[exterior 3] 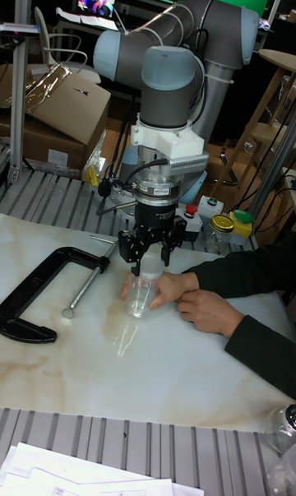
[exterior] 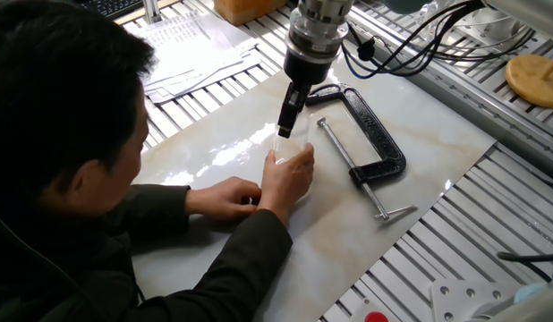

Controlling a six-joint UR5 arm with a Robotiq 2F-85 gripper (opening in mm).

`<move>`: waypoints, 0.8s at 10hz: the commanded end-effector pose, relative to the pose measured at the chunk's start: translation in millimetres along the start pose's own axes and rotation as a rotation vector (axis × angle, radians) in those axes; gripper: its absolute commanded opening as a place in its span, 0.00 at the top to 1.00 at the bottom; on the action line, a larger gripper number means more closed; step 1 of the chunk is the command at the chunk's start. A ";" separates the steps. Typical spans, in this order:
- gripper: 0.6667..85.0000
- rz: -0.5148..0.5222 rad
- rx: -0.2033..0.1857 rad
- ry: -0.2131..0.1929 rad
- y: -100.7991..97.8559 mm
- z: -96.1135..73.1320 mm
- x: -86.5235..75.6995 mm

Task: Unscrew the lid from the jar

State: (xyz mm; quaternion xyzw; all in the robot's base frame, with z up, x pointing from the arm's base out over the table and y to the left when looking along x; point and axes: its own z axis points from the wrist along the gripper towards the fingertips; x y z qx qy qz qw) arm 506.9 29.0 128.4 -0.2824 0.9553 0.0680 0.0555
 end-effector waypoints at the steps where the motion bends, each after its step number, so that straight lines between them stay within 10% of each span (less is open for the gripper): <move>1: 1.00 -0.132 0.018 -0.012 -1.3 1.4 -3.3; 8: 1.00 -0.518 0.012 0.023 -4.2 5.2 9.9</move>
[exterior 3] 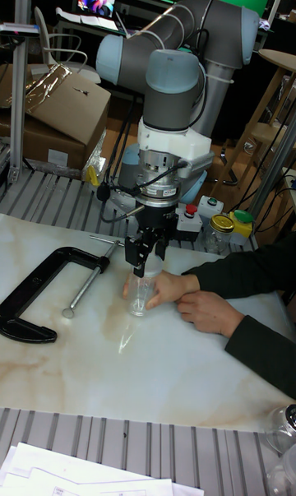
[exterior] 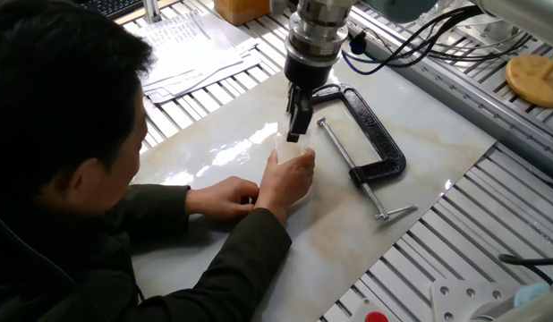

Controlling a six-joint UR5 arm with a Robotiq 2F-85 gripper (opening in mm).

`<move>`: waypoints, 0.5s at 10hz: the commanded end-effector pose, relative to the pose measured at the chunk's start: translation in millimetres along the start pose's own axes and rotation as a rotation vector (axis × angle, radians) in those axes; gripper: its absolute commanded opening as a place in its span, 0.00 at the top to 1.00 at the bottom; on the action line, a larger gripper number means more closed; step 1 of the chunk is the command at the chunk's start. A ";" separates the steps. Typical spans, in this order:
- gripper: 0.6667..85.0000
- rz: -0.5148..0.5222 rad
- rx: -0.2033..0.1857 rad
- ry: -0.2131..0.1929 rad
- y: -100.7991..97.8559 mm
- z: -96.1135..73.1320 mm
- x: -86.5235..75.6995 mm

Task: Unscrew the lid from the jar

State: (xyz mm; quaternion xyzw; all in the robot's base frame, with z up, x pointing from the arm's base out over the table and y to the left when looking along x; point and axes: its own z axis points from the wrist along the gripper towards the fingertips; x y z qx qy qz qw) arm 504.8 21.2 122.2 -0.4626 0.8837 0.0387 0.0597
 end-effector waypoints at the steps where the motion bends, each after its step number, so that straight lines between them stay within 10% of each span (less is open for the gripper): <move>1: 1.00 -0.163 -0.014 -0.006 2.6 0.8 2.4; 5: 1.00 -0.460 0.003 0.046 -6.2 -4.1 10.4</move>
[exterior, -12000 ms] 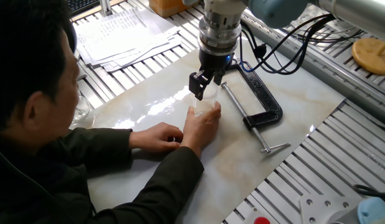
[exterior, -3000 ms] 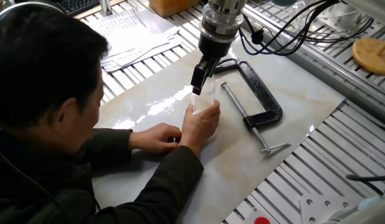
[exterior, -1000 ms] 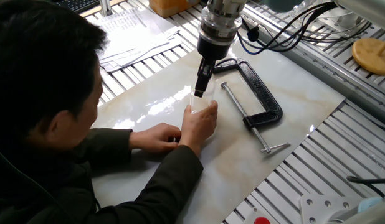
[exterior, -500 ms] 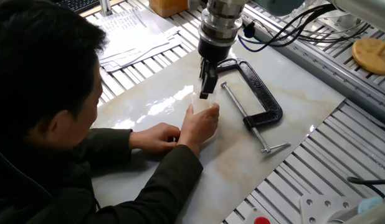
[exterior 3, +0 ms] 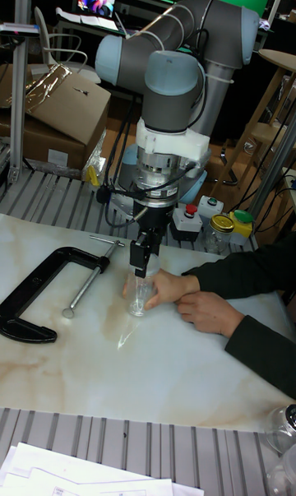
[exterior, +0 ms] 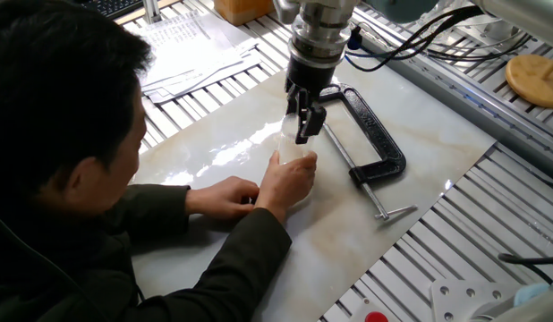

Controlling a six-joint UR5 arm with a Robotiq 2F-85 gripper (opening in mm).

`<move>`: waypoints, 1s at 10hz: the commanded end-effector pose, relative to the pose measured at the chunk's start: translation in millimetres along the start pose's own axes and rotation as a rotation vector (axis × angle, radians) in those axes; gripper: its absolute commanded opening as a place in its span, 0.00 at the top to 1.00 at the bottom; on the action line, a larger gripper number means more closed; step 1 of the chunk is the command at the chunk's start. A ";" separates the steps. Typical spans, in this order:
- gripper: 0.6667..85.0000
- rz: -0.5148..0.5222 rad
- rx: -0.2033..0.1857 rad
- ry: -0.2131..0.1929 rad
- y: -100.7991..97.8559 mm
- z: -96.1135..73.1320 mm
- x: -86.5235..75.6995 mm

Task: Unscrew the lid from the jar

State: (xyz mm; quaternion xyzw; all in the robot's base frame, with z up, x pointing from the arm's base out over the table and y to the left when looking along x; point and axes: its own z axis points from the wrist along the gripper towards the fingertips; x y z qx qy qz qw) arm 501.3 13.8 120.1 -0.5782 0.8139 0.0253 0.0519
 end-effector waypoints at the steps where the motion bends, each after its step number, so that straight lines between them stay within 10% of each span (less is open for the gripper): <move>1: 1.00 -0.259 0.012 0.035 -7.8 -10.5 3.6; 10: 1.00 -0.599 0.085 0.008 -16.1 -10.4 -16.1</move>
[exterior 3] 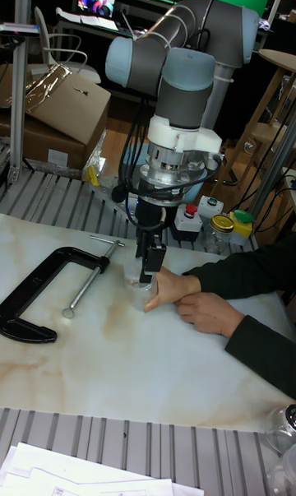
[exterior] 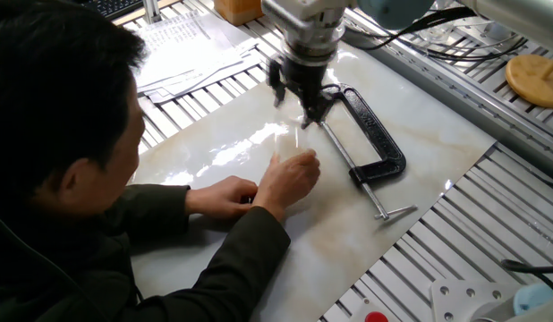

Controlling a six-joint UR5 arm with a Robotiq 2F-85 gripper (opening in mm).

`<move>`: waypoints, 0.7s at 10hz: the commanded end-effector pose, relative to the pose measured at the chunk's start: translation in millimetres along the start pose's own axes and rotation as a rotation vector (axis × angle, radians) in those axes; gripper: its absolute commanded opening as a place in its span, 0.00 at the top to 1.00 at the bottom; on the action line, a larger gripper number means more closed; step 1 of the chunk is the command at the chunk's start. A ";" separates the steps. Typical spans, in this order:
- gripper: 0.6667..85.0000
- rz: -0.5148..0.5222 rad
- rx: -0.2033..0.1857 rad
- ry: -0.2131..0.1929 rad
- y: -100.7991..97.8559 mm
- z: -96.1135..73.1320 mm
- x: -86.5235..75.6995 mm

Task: Unscrew the lid from the jar

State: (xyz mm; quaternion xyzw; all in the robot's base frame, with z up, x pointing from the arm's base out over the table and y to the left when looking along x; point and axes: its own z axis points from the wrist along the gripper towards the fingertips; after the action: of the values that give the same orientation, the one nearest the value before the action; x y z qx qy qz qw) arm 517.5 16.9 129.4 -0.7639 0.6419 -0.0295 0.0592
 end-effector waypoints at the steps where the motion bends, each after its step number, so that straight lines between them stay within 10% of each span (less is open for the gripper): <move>1: 1.00 -0.091 0.021 -0.048 -0.3 -4.2 -0.7; 4: 1.00 -0.053 -0.008 -0.100 13.0 -15.6 -2.4; 7: 1.00 0.033 -0.124 -0.123 45.8 -31.8 0.7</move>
State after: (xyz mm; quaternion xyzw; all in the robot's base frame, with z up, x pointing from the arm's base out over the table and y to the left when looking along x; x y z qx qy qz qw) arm 489.0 10.5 144.4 -0.7707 0.6334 0.0252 0.0641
